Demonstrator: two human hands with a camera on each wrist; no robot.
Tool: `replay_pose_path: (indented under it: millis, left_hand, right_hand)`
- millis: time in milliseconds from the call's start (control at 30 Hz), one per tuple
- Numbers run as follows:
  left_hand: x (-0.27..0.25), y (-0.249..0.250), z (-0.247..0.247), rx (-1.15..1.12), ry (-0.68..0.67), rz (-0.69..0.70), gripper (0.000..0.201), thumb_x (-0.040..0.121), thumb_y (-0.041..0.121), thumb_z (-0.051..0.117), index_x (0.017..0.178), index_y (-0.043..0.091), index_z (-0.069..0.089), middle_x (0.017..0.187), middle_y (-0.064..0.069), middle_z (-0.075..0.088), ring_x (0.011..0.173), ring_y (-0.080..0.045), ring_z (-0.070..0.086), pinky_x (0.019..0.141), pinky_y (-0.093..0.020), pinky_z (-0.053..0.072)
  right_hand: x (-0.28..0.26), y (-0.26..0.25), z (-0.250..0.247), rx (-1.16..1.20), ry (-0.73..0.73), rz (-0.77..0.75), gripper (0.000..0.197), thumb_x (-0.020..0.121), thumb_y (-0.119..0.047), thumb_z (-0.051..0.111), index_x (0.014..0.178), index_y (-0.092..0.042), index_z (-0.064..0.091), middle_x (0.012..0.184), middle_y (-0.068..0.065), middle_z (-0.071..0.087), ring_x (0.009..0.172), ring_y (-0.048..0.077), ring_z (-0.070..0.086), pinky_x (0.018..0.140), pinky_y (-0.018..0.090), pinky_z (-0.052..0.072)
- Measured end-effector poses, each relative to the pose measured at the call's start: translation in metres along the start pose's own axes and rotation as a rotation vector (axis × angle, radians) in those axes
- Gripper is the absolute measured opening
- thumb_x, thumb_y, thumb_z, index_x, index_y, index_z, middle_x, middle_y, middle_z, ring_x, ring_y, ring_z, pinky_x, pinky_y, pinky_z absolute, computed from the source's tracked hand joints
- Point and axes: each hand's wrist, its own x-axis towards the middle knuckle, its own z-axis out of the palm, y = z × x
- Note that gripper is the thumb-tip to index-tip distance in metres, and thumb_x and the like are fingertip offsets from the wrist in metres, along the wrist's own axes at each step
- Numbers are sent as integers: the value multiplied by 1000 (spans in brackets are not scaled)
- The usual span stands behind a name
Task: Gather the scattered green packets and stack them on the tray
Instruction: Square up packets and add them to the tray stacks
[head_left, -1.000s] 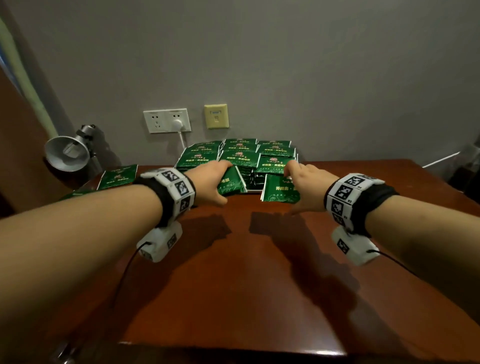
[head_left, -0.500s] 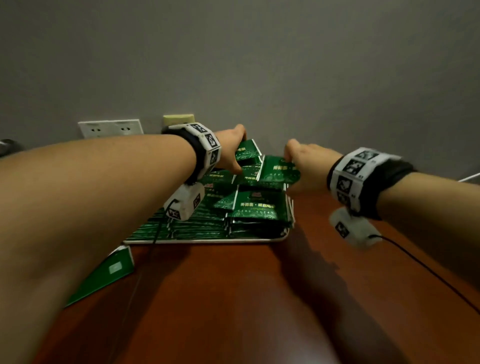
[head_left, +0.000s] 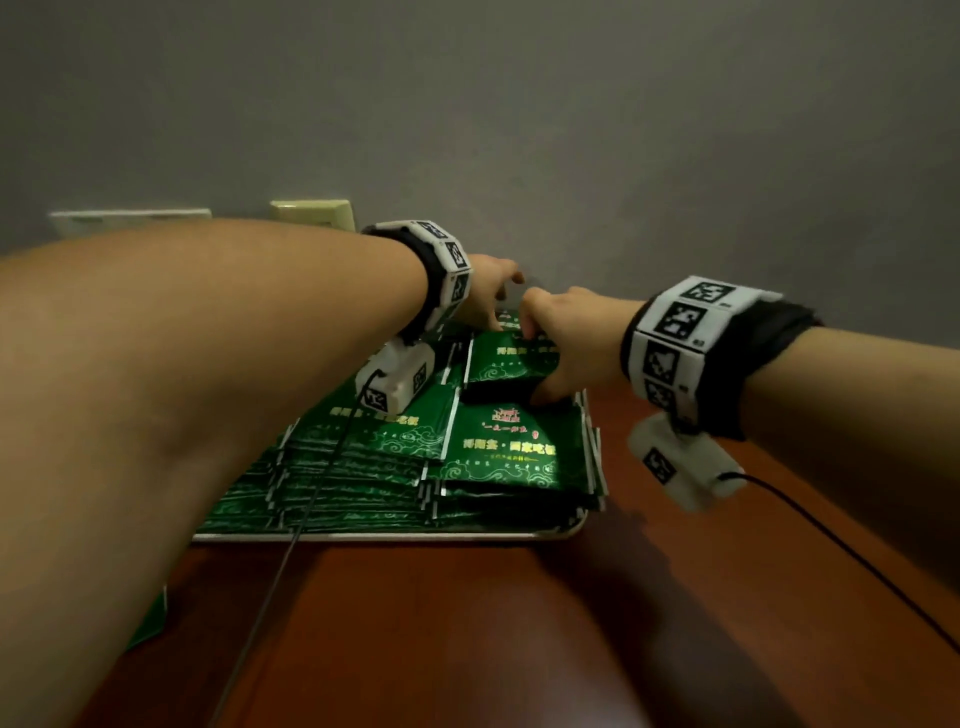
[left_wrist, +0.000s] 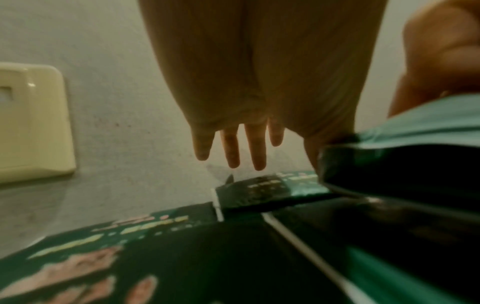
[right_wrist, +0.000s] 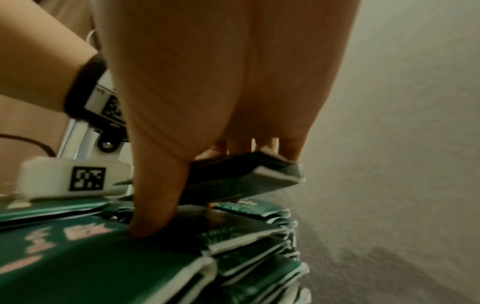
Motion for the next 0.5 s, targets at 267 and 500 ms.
replay_pose_path:
  millis: [267,500]
  left_hand:
    - [-41,-26,-23,1,171,-83,63,94,44,56,146,15,36,142,-5,50,126,-25,50,105,-36,39]
    - [-101,-37,-19,49,134,-145,54,97,40,52,144,15,39,136,-4,57,120,-24,55,100,-33,42]
  right_hand:
    - [13,-19,1,60,-30,31,73,70,-50,81,123,-16,44,116,2,54,92,19,48,77,32,42]
    - [-19,-31,-16,85,14,44,64,78,-45,77,128,-18,47,130,3,54,113,25,54,93,38,46]
